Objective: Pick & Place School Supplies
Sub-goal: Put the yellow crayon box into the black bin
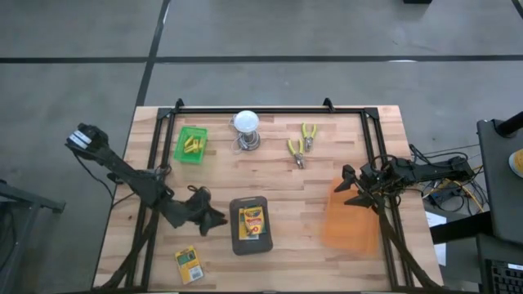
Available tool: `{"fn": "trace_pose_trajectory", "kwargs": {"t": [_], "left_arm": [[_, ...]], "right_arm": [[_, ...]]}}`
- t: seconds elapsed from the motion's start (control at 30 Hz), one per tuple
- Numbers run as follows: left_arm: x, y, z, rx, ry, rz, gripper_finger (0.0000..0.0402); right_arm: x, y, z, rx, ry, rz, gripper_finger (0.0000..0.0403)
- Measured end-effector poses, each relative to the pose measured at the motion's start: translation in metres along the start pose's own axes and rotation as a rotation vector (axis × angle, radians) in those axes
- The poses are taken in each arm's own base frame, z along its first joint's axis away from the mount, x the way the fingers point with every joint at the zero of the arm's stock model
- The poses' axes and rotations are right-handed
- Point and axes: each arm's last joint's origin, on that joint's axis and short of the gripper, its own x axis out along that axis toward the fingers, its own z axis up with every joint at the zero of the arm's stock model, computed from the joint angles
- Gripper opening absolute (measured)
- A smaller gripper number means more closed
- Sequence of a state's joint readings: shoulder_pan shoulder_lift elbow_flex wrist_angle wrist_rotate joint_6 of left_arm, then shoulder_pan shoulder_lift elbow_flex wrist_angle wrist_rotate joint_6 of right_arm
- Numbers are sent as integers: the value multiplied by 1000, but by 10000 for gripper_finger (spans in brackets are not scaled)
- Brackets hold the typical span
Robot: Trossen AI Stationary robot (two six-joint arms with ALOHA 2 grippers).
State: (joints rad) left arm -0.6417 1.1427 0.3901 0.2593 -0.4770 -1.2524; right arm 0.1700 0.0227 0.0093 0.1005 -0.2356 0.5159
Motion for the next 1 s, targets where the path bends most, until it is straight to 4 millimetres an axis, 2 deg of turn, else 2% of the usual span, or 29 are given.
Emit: {"fn": "trace_pose_trajectory", "kwargs": {"t": [0.23, 0.37, 0.47, 0.6, 0.73, 0.83, 0.9, 1.0], "left_arm": [[11, 3, 21, -21, 196, -109, 193], [12, -13, 44, 158, 134, -384, 193], [8, -21, 53, 316, 157, -585, 193], [6, -22, 59, 446, 206, -723, 193], [7, -23, 71, 497, 22, -692, 193], [7, -24, 77, 440, -159, -587, 193], [7, -22, 78, 354, -172, -532, 193], [9, -12, 73, 114, -35, -422, 193]], "right_arm": [[0, 0, 0, 0, 0, 0, 260], [0, 0, 0, 0, 0, 0, 265], [0, 0, 0, 0, 0, 0, 267], [0, 0, 0, 0, 0, 0, 265], [0, 0, 0, 0, 0, 0, 261], [0, 0, 0, 0, 0, 0, 258], [0, 0, 0, 0, 0, 1, 258], [0, 0, 0, 0, 1, 0, 260]]}}
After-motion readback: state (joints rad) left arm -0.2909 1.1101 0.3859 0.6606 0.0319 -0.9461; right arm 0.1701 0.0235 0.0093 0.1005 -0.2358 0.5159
